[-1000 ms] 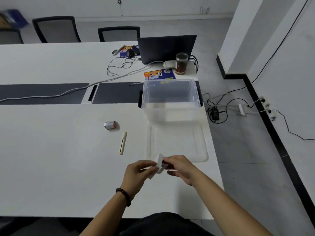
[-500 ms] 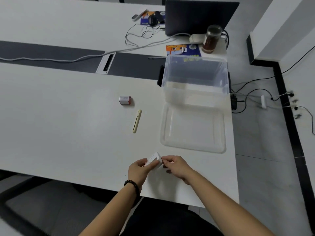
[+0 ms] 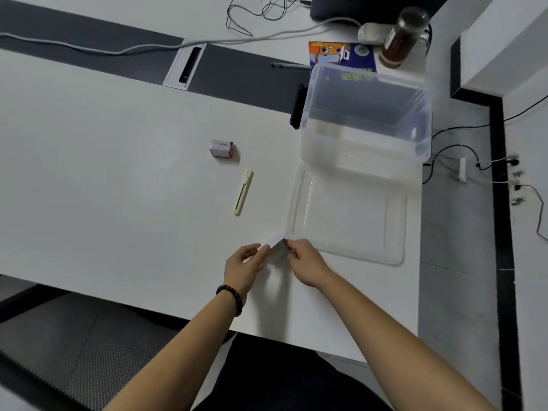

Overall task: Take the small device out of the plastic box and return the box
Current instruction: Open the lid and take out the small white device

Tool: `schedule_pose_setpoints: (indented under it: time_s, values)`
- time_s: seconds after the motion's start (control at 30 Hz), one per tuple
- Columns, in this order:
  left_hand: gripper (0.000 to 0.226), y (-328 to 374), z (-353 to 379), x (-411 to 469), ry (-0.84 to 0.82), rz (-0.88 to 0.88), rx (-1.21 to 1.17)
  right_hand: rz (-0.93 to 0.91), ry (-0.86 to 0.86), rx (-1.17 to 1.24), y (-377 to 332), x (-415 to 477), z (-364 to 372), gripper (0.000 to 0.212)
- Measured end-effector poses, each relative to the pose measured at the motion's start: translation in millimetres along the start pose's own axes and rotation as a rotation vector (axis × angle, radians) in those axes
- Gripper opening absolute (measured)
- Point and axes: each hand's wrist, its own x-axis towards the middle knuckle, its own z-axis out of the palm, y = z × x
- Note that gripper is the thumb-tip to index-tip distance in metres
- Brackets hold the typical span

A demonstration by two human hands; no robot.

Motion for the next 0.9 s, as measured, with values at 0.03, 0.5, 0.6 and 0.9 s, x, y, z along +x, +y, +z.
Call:
schedule_pose_setpoints:
  time_s: [0.03,0.5,0.6,0.9]
  values:
    - [0.039,-1.0,-1.3,0.7,0.010,0.007,0.011,0.005,0.005,0.009,-0.6,0.3,-0.5,0.040]
    - [0.033,-8.3,14.6,-0.4,-0.028,0.044,0.299,0.185,-0.004,0.290,19.7,-12.4,-19.0,0.038]
    - [0.036,-10.7,15.4,1.3,-0.014,0.058,0.322,0.184,-0.028,0.270,25.5,-12.4,-19.6,0.045]
    - [0.081,-8.0,14.4,1.4,-0.042,0.043,0.470,0.211,-0.052,0.277,23.7,-14.3,-21.6,0.049]
